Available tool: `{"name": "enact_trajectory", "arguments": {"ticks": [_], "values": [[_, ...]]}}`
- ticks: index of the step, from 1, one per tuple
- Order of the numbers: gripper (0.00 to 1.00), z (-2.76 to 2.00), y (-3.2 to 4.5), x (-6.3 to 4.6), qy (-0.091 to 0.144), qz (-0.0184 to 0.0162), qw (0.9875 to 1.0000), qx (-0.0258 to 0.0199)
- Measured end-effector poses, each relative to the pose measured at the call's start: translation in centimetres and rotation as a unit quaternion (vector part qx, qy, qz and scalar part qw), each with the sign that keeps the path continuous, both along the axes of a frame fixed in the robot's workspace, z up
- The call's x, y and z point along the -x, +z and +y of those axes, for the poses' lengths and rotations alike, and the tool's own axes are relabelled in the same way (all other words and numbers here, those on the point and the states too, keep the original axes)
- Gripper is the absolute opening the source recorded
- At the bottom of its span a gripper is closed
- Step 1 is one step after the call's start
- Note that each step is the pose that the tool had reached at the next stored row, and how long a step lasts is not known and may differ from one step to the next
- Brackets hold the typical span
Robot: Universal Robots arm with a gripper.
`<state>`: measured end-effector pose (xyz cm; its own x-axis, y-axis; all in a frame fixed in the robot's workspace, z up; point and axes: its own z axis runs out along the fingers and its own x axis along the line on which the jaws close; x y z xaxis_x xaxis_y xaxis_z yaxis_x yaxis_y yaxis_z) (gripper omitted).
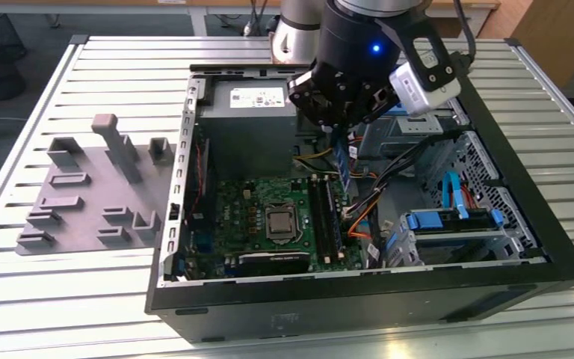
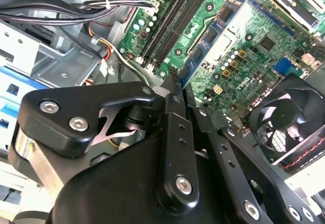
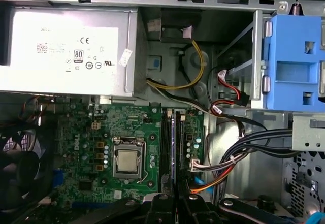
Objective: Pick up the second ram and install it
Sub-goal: 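Insert the second ram into the second slot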
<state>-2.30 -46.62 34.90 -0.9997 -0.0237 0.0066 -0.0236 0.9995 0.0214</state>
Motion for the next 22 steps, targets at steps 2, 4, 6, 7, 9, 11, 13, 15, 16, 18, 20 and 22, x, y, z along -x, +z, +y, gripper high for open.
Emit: {"name": "enact_trajectory", "arguments": {"ticks": [2,4,6,7,9,11,13,15,16,18,20,22], "values": [[0.14,0.00,-0.02,0.0,-0.001,0.0001,1.0000,0.0002],[0.14,0.00,-0.11,0.0,-0.011,0.0000,0.9999,0.0005],[0.14,0.00,-0.17,0.0,-0.021,0.0000,0.9998,0.0032],[0.14,0.00,-0.18,0.0,-0.021,0.0000,0.9998,0.0037],[0.14,0.00,-0.42,0.0,-0.021,0.0000,0.9998,0.0038],[0.14,0.00,-0.70,0.0,-0.010,-0.0001,0.9999,0.0036],[0.14,0.00,-1.04,0.0,-0.001,0.0000,1.0000,0.0036],[0.14,0.00,-1.38,0.0,-0.001,0.0000,1.0000,0.0036],[0.14,0.00,-1.56,0.0,-0.001,0.0000,1.0000,0.0036],[0.14,0.00,-1.76,0.0,-0.001,0.0000,1.0000,0.0036],[0.14,0.00,-1.98,0.0,-0.001,0.0000,1.0000,0.0036],[0.14,0.00,-2.32,0.0,-0.001,0.0000,1.0000,0.0036]]}}
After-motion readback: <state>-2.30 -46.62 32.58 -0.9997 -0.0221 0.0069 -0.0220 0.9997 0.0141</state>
